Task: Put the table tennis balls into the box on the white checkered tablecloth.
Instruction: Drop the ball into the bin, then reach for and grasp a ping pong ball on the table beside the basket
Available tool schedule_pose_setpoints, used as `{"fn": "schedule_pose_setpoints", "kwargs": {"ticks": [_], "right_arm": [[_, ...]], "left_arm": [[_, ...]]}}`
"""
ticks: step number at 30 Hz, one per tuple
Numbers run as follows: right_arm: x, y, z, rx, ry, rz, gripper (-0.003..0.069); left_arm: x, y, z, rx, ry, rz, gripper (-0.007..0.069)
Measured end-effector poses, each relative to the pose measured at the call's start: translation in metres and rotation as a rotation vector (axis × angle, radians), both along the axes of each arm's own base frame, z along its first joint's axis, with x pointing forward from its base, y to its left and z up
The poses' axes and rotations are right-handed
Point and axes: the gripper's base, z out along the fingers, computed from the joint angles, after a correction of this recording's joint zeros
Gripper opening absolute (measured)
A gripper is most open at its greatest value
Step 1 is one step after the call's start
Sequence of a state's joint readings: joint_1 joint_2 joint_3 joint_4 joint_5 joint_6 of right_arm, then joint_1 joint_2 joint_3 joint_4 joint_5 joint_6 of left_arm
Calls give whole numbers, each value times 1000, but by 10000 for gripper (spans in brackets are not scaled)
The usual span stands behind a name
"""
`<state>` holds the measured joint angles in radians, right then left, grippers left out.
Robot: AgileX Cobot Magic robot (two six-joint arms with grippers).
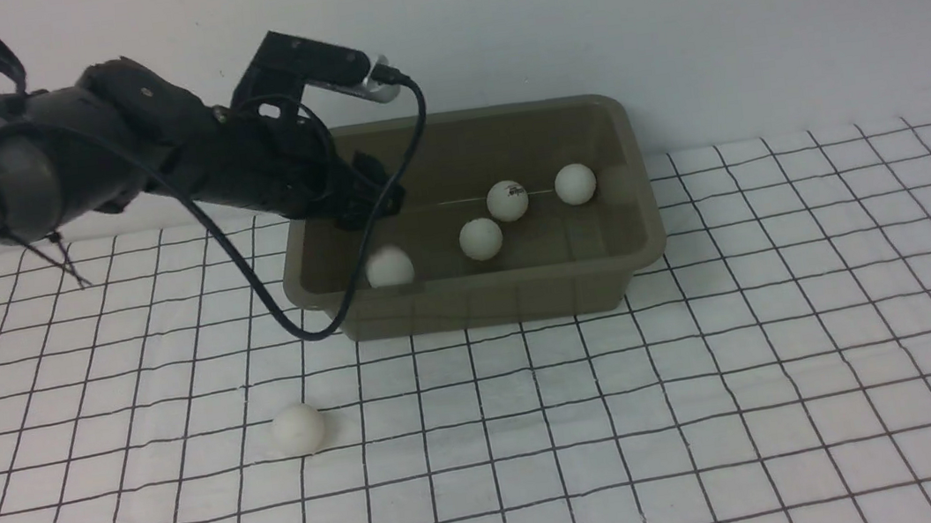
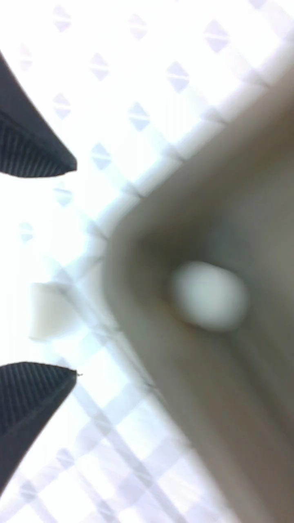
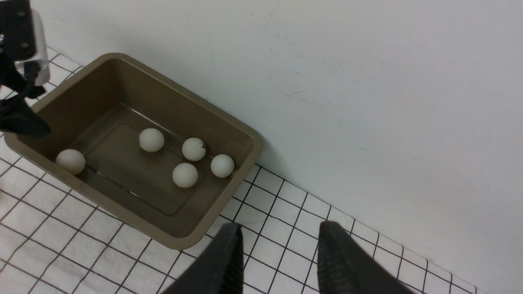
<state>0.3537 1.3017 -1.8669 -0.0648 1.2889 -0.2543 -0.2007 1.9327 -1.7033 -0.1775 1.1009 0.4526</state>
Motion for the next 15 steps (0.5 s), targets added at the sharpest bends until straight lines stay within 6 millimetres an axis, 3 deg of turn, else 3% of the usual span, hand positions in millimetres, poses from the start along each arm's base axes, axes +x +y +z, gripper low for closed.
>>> {"fn": "schedule_pose_setpoints", "kwargs": {"ticks": [5, 9, 15], "right_arm": [[0, 0, 0, 0, 0, 0, 244], [0, 0, 0, 0, 0, 0, 244], [-2, -1, 1, 3, -4, -1, 244]], "left_arm": [[-17, 7, -10, 54, 142, 46, 542], [-30, 3, -39, -2, 247, 64, 542], [-37, 6, -76, 5, 212, 100, 542]]}}
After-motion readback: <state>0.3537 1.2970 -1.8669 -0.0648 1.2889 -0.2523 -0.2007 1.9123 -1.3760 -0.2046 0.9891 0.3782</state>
